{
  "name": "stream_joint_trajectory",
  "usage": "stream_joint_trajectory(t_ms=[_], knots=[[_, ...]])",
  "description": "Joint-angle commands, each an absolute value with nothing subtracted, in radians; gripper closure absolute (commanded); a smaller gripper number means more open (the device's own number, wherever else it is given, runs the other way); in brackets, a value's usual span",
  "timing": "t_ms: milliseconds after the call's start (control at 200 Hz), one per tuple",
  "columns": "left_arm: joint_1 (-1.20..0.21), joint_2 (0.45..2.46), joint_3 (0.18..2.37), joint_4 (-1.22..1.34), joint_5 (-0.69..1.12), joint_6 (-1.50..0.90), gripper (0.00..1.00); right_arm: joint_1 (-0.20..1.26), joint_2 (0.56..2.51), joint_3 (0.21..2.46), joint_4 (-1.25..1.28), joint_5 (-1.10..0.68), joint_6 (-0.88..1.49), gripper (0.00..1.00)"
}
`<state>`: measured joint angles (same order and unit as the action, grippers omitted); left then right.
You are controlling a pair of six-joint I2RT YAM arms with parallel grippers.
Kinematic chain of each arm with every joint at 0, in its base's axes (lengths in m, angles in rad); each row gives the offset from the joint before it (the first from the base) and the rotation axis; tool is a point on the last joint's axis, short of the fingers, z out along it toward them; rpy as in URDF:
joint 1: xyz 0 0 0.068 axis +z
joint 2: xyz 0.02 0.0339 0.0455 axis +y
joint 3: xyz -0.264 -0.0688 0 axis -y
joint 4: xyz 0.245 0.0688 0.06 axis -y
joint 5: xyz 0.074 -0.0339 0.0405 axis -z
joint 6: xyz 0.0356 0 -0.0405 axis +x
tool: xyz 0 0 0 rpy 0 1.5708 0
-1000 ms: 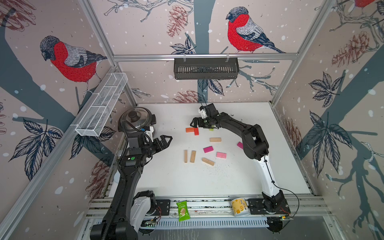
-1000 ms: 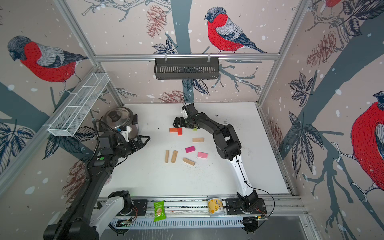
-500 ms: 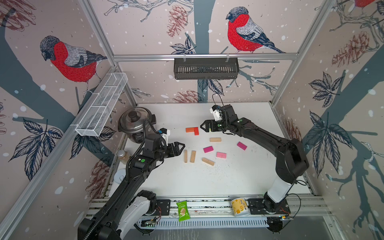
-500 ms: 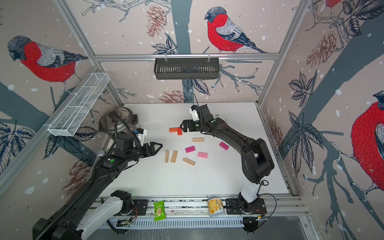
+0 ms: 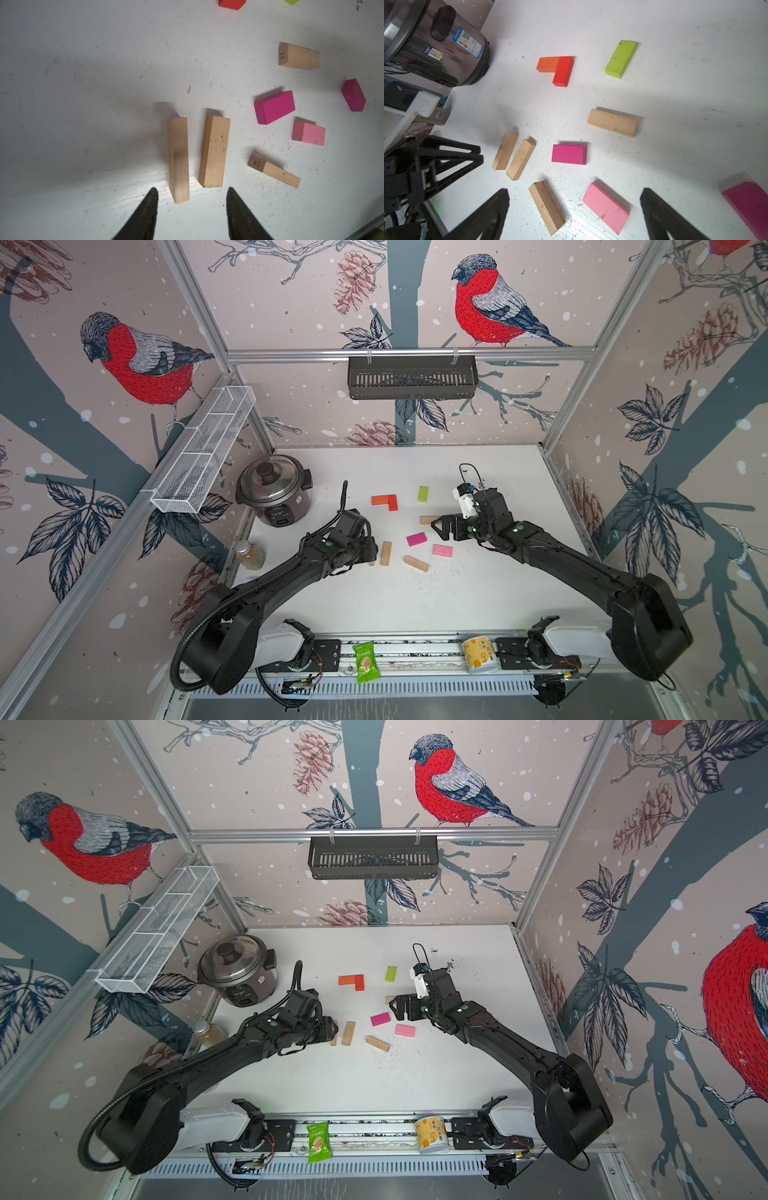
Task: Assemble the letter p with building blocks
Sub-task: Adjust the building block at the center of the board.
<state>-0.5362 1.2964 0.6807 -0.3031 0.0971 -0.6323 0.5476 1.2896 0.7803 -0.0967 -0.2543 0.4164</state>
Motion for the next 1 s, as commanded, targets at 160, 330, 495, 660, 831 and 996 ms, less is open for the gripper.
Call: stream_joint_trajectory(t_ms=[160,330,495,660,831,996], knots=[[-0.546,1.357,0.691,-0.268,0.040,-0.693,0.55,0.554,1.223,0.681,0.065,-0.185,0.451,0.00],[-0.548,1.368,0.671,-0.244,0.060,-0.704,0.57,0.560,1.234,0.666,0.089,-0.165,0.463,0.00],[-0.554,1.391,0.673,-0.233,0.063,-0.706,0.58,0.573,1.249,0.666,0.097,-0.171,0.468,0.00],[-0.558,1.411,0.675,-0.224,0.063,-0.711,0.63,0.584,1.249,0.663,0.103,-0.167,0.470,0.00],[-0.558,1.422,0.675,-0.216,0.062,-0.717,0.70,0.588,1.249,0.662,0.108,-0.166,0.471,0.00],[-0.558,1.431,0.680,-0.218,0.052,-0.722,0.78,0.592,1.278,0.663,0.109,-0.166,0.470,0.00]])
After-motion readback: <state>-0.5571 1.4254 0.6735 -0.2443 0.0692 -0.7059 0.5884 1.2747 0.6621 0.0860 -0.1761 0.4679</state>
